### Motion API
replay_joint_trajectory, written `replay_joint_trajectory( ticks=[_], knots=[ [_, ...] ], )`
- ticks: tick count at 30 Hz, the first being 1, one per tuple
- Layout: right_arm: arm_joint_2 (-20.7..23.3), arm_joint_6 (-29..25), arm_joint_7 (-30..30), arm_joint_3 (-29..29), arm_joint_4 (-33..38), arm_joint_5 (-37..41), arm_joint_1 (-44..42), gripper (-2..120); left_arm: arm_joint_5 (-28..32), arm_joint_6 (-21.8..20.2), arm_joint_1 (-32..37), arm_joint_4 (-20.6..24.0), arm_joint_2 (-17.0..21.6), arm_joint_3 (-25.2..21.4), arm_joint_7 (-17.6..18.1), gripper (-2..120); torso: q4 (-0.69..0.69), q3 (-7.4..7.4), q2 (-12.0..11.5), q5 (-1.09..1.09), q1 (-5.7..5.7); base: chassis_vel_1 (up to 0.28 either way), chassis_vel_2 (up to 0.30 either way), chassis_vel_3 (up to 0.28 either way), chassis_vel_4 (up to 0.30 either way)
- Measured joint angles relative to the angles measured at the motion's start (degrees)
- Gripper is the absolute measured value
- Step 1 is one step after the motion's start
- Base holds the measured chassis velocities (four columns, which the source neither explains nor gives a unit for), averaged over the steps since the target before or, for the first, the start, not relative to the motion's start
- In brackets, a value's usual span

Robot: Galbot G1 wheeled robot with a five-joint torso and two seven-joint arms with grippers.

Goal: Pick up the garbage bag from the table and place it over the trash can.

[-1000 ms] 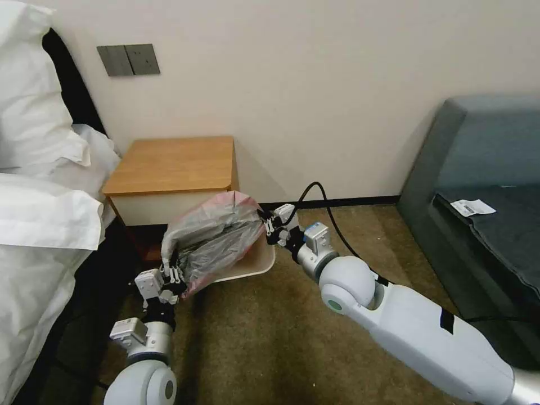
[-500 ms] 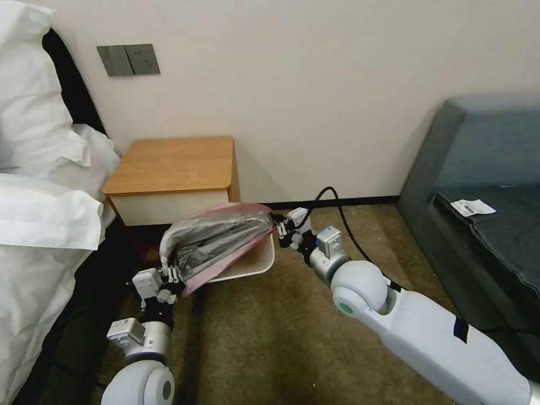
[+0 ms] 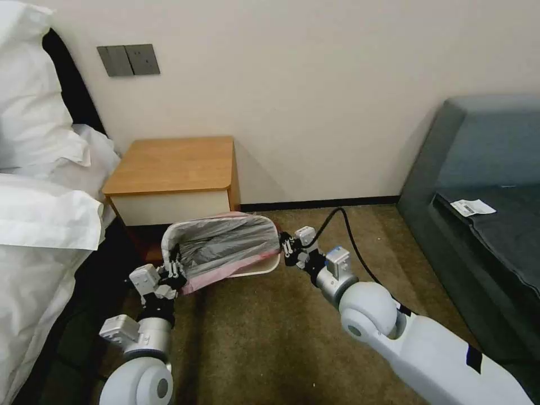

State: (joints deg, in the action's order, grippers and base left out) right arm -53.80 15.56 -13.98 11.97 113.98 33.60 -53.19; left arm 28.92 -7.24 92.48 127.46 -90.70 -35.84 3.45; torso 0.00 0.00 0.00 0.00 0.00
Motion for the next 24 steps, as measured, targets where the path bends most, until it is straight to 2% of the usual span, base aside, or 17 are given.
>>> replay_joint_trajectory(
  ticks=[6, 8, 13, 19, 24],
  knots=[
    [-0.33, -1.08, 1.27, -1.01, -0.36, -3.69, -2.21, 0, 3.99, -1.19, -0.39, 1.21, -0.21, -0.14, 1.2, 7, 0.0, 0.0, 0.0, 0.0, 0.0, 0.0, 0.0, 0.0, 0.0],
    [-0.4, -2.23, 2.23, -1.1, -1.02, -7.23, -3.36, 0, 5.05, -1.55, -0.64, 1.5, -0.39, -0.36, 1.63, 8, 0.0, 0.0, 0.0, 0.01, 0.0, 0.0, 0.0, 0.0, 0.0],
    [-1.15, -4.62, 3.62, -1.38, -1.78, -13.84, -4.45, 0, 5.15, -1.64, -0.8, 1.51, -0.48, -0.45, 1.91, 8, 0.0, 0.0, 0.0, 0.0, 0.0, 0.0, 0.0, 0.0, 0.0],
    [-1.58, -5.35, 3.65, -1.87, -1.4, -16.15, -4.67, 0, 4.85, -1.64, -0.72, 0.99, -0.48, -0.62, 2.07, 8, 0.0, 0.0, 0.0, 0.01, 0.0, 0.0, 0.0, 0.0, 0.0],
    [-1.86, -6.44, 3.83, -3.56, -0.11, -19.14, -5.99, 14, 2.47, -1.03, -1.52, -1.28, -0.29, -1.55, 2.09, 8, 0.01, 0.0, 0.0, 0.0, 0.0, 0.0, 0.0, 0.0, 0.0]
  ],
)
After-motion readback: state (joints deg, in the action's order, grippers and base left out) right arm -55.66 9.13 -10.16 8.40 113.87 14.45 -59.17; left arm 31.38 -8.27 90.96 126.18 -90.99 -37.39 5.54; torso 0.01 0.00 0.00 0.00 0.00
